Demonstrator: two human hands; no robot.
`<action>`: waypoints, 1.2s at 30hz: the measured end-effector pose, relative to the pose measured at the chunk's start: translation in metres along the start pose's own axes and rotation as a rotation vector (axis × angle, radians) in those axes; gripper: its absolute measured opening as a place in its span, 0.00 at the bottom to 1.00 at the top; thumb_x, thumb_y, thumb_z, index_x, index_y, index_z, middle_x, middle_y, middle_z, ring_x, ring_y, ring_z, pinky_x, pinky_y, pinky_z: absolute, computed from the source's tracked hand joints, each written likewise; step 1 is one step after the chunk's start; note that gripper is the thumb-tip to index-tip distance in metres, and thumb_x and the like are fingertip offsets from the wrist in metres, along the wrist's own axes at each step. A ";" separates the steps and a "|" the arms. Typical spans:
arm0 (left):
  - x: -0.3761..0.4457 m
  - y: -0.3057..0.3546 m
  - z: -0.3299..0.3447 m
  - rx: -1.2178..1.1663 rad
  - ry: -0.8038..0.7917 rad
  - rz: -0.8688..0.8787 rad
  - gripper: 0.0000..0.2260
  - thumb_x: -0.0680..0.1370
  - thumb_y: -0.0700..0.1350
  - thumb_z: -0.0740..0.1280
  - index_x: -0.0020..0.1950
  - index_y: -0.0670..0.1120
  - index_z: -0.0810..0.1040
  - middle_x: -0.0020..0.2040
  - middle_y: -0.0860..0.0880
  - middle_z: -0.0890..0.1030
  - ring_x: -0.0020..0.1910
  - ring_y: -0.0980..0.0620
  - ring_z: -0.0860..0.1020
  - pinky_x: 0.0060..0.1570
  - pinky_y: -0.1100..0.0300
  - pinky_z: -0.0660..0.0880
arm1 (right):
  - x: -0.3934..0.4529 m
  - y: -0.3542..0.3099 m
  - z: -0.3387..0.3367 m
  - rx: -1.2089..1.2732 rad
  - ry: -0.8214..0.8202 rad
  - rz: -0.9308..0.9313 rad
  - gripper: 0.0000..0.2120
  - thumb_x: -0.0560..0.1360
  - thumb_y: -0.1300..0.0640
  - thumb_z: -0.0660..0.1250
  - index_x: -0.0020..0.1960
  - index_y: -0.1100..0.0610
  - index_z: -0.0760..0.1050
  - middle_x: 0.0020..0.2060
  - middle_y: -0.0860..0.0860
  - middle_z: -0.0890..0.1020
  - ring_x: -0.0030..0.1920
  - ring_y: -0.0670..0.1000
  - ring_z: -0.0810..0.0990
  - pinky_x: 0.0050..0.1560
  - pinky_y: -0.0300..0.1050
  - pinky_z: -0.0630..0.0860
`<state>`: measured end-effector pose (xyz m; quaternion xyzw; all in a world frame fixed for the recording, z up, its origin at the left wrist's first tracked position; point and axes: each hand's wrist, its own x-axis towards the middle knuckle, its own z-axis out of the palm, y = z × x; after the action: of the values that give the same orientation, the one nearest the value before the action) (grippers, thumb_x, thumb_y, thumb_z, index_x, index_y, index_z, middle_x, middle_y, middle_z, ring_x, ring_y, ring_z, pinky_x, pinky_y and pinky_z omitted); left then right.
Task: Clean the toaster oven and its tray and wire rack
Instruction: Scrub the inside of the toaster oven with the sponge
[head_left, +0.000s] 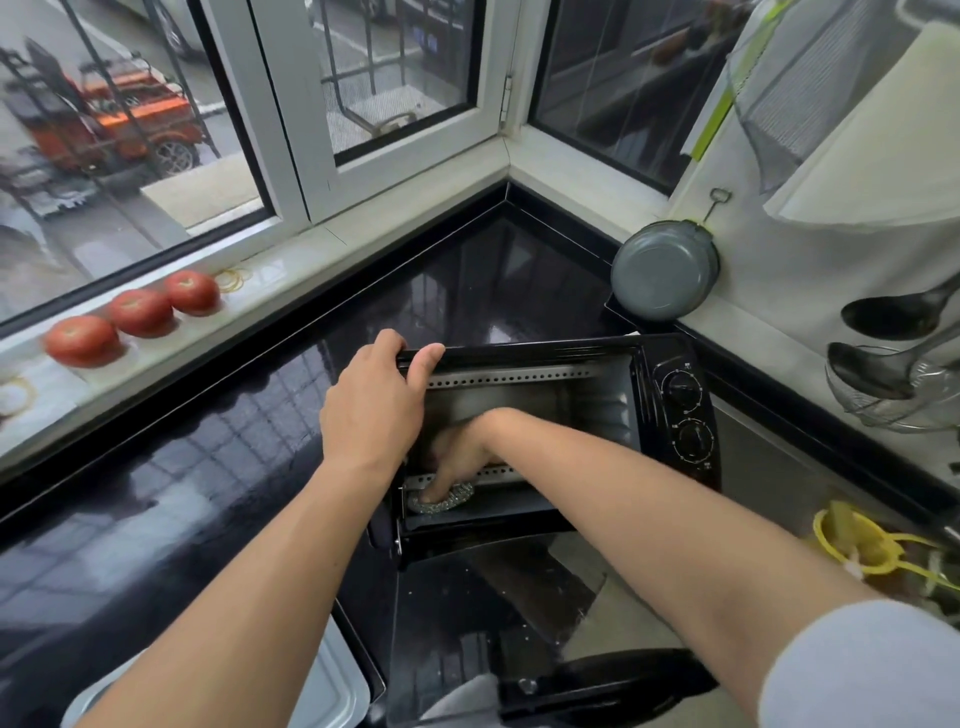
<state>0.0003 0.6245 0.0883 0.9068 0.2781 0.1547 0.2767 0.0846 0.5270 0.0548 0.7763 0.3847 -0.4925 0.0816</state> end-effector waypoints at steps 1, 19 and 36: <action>0.000 0.000 0.000 0.003 0.000 0.001 0.22 0.81 0.70 0.55 0.54 0.52 0.73 0.50 0.49 0.80 0.49 0.41 0.79 0.44 0.49 0.69 | 0.001 0.001 0.001 0.020 -0.001 -0.010 0.37 0.77 0.37 0.66 0.76 0.58 0.65 0.72 0.55 0.71 0.71 0.57 0.70 0.68 0.50 0.69; -0.006 0.000 -0.001 0.015 -0.001 0.041 0.23 0.81 0.71 0.54 0.54 0.53 0.71 0.52 0.52 0.79 0.49 0.39 0.80 0.44 0.49 0.69 | -0.010 0.018 0.002 0.142 -0.119 0.102 0.45 0.72 0.35 0.71 0.79 0.56 0.60 0.77 0.53 0.64 0.76 0.57 0.62 0.69 0.50 0.63; -0.001 0.000 -0.002 -0.018 -0.015 -0.007 0.23 0.82 0.70 0.55 0.51 0.51 0.70 0.47 0.51 0.76 0.46 0.39 0.78 0.43 0.50 0.68 | -0.039 0.088 -0.004 -0.092 -0.146 0.329 0.44 0.75 0.39 0.70 0.81 0.57 0.54 0.78 0.56 0.62 0.76 0.60 0.64 0.72 0.57 0.67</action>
<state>-0.0013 0.6251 0.0893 0.9044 0.2777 0.1495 0.2874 0.1383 0.4478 0.0669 0.7865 0.2677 -0.5095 0.2240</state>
